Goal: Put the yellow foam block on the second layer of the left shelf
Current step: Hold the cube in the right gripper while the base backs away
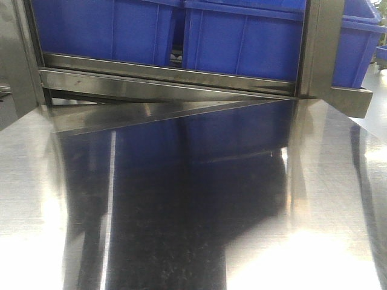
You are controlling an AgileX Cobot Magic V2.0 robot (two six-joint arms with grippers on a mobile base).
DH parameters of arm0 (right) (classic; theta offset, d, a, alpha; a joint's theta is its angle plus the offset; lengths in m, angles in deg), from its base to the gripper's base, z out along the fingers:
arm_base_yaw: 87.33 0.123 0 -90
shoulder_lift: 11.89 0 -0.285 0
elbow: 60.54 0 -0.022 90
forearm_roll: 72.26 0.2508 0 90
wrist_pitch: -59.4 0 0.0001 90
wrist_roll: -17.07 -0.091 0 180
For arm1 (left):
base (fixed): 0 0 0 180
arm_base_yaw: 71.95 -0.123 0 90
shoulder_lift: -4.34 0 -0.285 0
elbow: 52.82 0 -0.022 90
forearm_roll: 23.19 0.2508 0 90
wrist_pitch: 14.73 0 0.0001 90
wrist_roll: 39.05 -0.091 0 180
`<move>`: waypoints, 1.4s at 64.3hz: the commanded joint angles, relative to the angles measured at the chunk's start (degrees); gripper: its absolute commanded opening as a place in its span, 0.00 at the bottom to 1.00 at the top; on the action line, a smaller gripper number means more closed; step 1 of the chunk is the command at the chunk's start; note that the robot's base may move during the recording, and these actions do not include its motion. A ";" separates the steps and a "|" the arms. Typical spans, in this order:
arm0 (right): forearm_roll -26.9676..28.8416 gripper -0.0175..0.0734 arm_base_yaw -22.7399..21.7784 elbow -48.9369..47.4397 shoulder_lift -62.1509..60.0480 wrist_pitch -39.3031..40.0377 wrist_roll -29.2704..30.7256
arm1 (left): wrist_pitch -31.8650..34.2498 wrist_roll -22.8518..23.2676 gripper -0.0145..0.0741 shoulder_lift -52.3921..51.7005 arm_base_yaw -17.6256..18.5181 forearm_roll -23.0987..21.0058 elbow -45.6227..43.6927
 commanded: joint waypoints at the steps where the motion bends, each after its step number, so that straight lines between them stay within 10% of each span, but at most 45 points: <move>1: -1.95 0.59 -0.51 -1.47 0.13 6.94 0.61 | 4.98 0.22 0.32 0.17 0.07 -0.42 1.48; 90: -1.95 0.59 -0.51 -1.47 0.23 7.01 0.61 | 4.98 0.22 0.32 0.17 0.07 -0.42 1.48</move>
